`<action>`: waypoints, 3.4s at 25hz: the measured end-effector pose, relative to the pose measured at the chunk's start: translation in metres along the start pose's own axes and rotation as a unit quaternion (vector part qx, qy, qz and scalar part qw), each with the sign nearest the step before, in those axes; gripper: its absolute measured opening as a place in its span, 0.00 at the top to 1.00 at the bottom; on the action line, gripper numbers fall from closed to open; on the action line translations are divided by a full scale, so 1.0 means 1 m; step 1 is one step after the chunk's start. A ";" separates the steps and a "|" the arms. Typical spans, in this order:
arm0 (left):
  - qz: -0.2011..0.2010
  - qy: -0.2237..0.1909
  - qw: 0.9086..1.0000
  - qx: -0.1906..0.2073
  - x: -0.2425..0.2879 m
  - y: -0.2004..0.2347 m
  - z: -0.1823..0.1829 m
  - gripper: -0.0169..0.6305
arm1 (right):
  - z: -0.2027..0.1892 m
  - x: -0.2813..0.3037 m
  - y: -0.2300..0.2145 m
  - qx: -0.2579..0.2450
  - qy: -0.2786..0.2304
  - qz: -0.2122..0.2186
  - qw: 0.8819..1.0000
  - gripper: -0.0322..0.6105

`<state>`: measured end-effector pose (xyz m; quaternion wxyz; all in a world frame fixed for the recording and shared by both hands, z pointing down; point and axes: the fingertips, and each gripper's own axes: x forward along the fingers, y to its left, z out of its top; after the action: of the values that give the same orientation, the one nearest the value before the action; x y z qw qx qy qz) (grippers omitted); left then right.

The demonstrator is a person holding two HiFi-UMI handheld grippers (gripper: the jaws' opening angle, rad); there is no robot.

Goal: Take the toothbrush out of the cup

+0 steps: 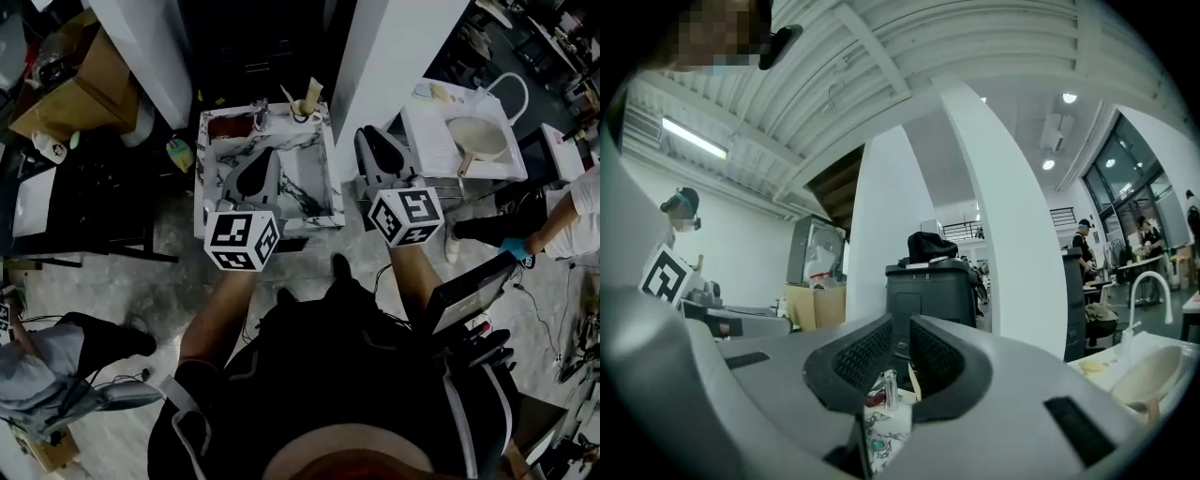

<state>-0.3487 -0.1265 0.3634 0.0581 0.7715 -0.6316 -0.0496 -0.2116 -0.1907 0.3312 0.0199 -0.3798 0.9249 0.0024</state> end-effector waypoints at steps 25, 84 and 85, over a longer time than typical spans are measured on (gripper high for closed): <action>0.120 0.063 0.991 -0.004 0.120 0.033 -0.073 0.97 | -0.113 0.146 -0.084 0.020 0.086 0.131 0.987 0.74; 0.172 0.082 0.980 -0.053 0.137 0.047 -0.115 0.96 | -0.201 0.256 -0.092 0.022 0.120 0.148 0.981 0.86; 0.166 0.081 0.981 -0.051 0.135 0.046 -0.112 0.96 | -0.193 0.252 -0.091 0.024 0.114 0.146 0.982 0.86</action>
<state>-0.3497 -0.2644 0.4810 0.1560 0.6532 -0.7409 -0.0093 -0.3338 -0.4358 0.5149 -0.0767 -0.2379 0.9664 -0.0603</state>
